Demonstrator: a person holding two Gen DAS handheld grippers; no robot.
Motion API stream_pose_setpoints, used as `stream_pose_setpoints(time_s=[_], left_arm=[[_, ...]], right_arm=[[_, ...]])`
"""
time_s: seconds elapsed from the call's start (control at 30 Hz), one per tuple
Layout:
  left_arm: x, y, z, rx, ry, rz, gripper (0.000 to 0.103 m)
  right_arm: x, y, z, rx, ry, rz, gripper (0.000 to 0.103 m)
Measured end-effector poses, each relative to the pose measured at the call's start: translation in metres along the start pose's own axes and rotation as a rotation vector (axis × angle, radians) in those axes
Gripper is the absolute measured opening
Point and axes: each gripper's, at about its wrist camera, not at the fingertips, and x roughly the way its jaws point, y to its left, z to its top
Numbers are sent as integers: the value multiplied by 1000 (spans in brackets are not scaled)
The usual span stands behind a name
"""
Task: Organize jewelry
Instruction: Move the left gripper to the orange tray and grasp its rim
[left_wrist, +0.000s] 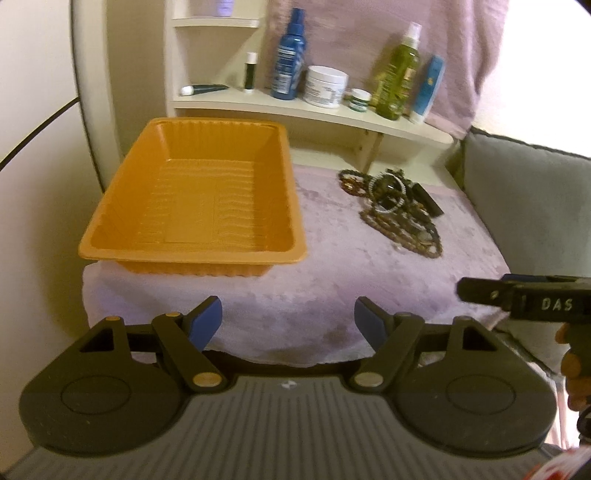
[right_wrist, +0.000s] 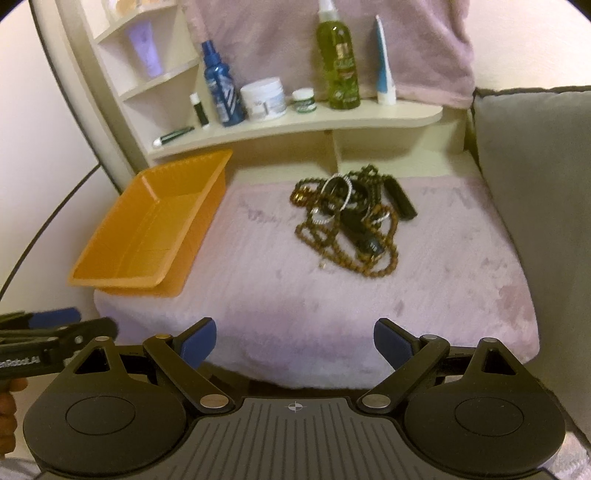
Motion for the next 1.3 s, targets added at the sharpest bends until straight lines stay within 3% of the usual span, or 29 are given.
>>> stream_pose_setpoints(time_s=[0.33, 0.77, 1.17, 1.3], left_arm=[[-1, 40, -2, -121, -75, 83, 77], [6, 97, -19, -310, -242, 273, 74], [51, 133, -23, -490, -351, 239, 70], [68, 138, -20, -497, -393, 260, 68]], right_arm=[[0, -23, 2, 42, -103, 9, 92], [20, -47, 5, 87, -84, -31, 92], [53, -55, 19, 79, -50, -101, 92], [62, -54, 22, 68, -32, -112, 92]])
